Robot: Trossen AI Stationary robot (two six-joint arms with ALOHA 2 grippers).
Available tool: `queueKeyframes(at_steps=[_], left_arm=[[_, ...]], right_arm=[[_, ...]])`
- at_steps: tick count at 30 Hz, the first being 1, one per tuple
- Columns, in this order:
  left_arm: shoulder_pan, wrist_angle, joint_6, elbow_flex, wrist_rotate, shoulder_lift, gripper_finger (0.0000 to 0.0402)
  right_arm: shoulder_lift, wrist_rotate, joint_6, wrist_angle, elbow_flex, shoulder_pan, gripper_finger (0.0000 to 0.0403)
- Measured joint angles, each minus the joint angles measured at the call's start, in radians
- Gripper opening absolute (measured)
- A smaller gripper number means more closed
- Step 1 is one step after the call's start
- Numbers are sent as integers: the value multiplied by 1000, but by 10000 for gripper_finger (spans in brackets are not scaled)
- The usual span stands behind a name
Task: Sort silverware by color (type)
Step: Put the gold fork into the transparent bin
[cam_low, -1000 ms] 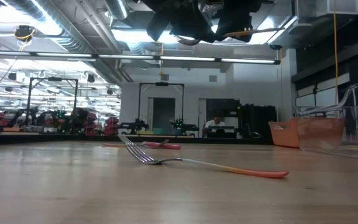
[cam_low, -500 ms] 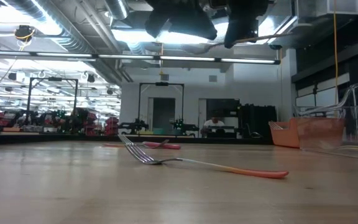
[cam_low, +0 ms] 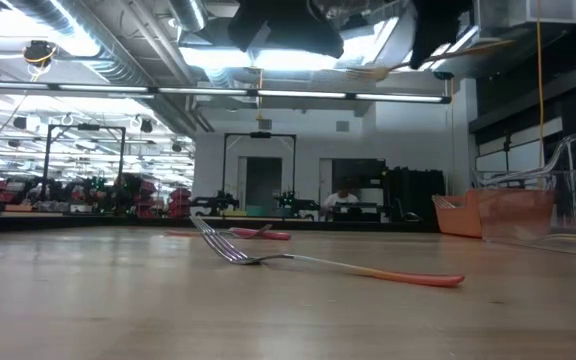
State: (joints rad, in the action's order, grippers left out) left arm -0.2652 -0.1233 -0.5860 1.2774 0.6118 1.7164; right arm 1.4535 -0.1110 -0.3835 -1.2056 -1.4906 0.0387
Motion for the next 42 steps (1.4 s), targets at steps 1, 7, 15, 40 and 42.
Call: queueKeyframes(at_steps=[1,7,15,40,42], left_arm=[[0,-3,15,0,0,0,74],[3,-29,77,0,2,0,74],[3,-57,91,0,2,0,74],[61,-78,168,0,-2,0,74],[65,-78,168,0,-2,0,74]], right_arm=[[-15,-37,-15,-29,0,0,0],[-99,-223,-175,-209,21,0,0],[-314,-226,-464,-215,283,57,0],[-559,-289,-904,44,850,230,0],[-559,-290,-906,54,878,229,0]])
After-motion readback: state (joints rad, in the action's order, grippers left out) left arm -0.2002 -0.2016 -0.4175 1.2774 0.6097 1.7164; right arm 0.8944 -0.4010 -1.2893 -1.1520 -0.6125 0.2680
